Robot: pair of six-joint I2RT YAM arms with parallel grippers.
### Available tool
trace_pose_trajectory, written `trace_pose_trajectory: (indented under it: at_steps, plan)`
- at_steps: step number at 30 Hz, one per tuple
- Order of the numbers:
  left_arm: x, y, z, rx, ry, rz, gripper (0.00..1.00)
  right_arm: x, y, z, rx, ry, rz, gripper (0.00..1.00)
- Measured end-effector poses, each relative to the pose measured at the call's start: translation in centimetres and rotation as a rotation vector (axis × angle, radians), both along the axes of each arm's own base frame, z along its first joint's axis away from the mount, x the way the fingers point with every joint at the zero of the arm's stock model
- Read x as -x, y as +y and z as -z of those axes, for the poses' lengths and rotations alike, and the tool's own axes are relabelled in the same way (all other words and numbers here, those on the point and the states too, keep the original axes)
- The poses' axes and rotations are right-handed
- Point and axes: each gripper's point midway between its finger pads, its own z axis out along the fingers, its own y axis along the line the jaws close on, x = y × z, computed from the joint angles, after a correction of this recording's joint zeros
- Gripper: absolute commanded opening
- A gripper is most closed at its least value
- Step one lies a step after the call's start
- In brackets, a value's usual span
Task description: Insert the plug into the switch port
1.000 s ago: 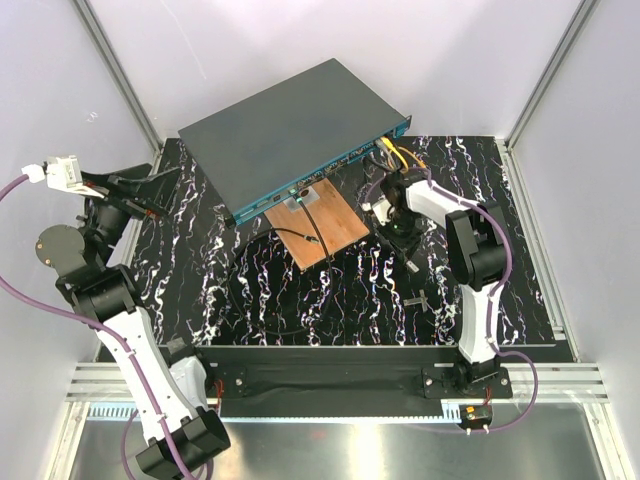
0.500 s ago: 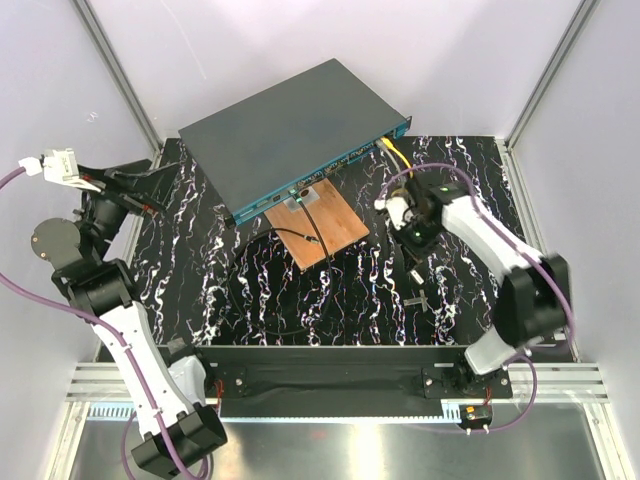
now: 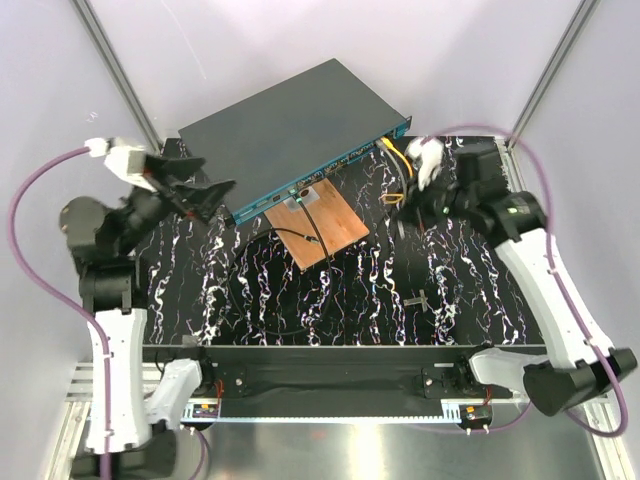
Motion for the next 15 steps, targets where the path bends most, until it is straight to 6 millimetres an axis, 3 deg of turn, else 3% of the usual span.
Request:
trace_pose_trajectory:
  at_steps: [3, 6, 8, 11, 15]
  plan:
    - [0.2, -3.7, -0.1, -0.078, -0.041, 0.090, 0.93, -2.2, 2.0, -8.5, -0.225, -0.200, 0.066, 0.00]
    - [0.2, -7.6, -0.5, -0.156, -0.083, 0.154, 0.93, -2.6, 3.0, -16.0, -0.452, -0.338, 0.112, 0.00]
    - [-0.1, -10.4, -0.9, -0.209, -0.104, 0.190, 0.93, -2.5, 3.4, -19.7, -0.573, -0.389, 0.125, 0.00]
    - [-0.4, -14.2, -1.5, -0.286, -0.129, 0.207, 0.91, -2.5, 4.0, -23.7, -0.718, -0.418, 0.131, 0.00]
    - [-0.3, -19.0, -1.7, -0.355, -0.154, 0.237, 0.88, -3.0, 4.8, -25.2, -0.814, -0.395, 0.134, 0.00]
